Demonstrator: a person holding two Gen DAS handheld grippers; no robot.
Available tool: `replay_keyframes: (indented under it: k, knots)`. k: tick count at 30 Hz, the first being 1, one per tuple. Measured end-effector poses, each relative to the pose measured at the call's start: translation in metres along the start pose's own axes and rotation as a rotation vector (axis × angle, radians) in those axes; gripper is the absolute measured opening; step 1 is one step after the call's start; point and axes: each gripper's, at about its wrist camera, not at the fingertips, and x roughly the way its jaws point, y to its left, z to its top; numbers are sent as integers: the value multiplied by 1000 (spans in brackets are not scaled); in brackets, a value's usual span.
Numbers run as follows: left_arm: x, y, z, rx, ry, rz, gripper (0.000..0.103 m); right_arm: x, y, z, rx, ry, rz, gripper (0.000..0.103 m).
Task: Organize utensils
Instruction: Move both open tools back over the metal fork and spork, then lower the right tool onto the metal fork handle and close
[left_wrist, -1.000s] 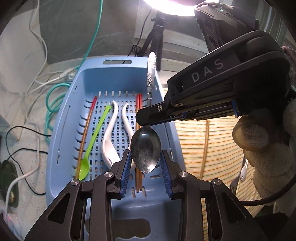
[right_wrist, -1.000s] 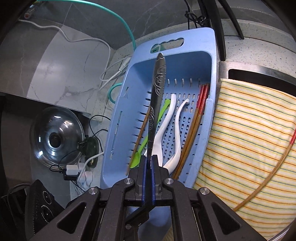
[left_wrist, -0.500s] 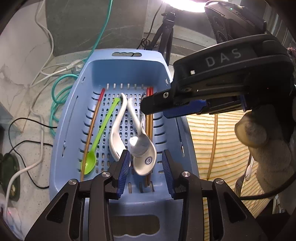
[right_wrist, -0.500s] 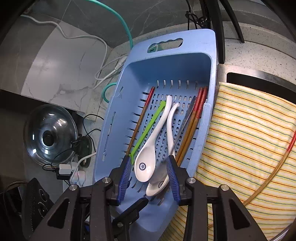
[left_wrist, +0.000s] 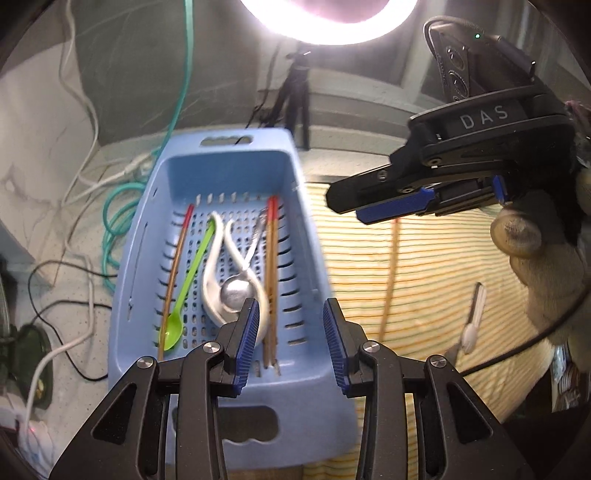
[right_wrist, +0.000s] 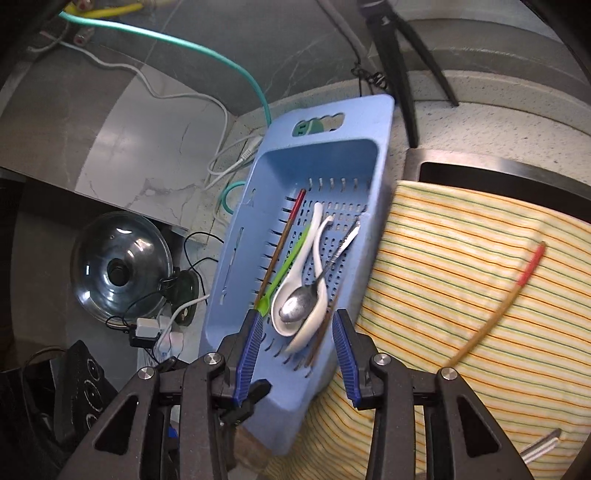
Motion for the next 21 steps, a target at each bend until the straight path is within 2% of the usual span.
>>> replay_keyframes:
  k: [5,10,13,17,21]
  knots:
    - [-13,-26,-4,60,-11,-34,34,-42,-32,-18,30,-40,-12,36]
    - [-10,-61,-14,125,16,-106,35,-70,-76,-46,119,-58,-20,36]
    - [-1,-87,-25,195,55,-149,45,-72,-98,-65,166,-47,-34,36]
    - [15,-118,-39,301,116,-172,45,-71,-125,-89,243,-38,-39,36]
    - [30,-134,-45,353,167,-190,45,-63,-145,-104,318,-29,-28,36]
